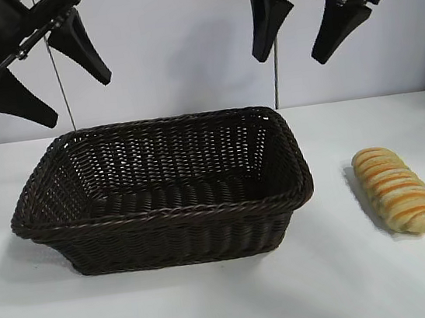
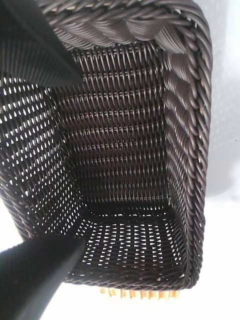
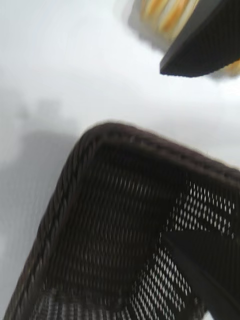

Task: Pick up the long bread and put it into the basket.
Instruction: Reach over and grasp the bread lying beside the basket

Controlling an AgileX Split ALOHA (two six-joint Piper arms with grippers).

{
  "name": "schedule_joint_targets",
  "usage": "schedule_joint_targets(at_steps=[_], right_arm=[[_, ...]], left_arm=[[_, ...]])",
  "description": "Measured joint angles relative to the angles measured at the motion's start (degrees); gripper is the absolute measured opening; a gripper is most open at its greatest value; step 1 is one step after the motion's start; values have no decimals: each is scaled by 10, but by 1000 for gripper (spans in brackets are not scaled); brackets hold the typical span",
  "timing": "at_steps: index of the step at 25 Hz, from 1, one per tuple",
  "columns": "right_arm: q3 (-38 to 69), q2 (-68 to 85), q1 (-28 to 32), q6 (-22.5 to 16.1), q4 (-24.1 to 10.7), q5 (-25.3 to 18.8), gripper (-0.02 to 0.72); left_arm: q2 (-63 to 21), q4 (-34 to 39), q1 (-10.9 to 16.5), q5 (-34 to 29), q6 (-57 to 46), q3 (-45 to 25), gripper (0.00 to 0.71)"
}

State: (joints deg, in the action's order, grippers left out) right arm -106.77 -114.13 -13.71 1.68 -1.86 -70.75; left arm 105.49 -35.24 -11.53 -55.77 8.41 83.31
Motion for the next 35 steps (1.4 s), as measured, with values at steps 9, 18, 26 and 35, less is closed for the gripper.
schedule_joint_targets(at_steps=[9,18,26,35], right_arm=[[0,0,35,-31,-17,0,601],[1,0,55,-47,8,0,601],[84,0,55,-45,19,2,601],[180,-4,55,-44,1,64,601]], left_arm=[[0,0,0,0,1,0,585],[0,0,0,0,1,0,585],[0,0,0,0,3,0,585],[0,0,0,0,3,0,585]])
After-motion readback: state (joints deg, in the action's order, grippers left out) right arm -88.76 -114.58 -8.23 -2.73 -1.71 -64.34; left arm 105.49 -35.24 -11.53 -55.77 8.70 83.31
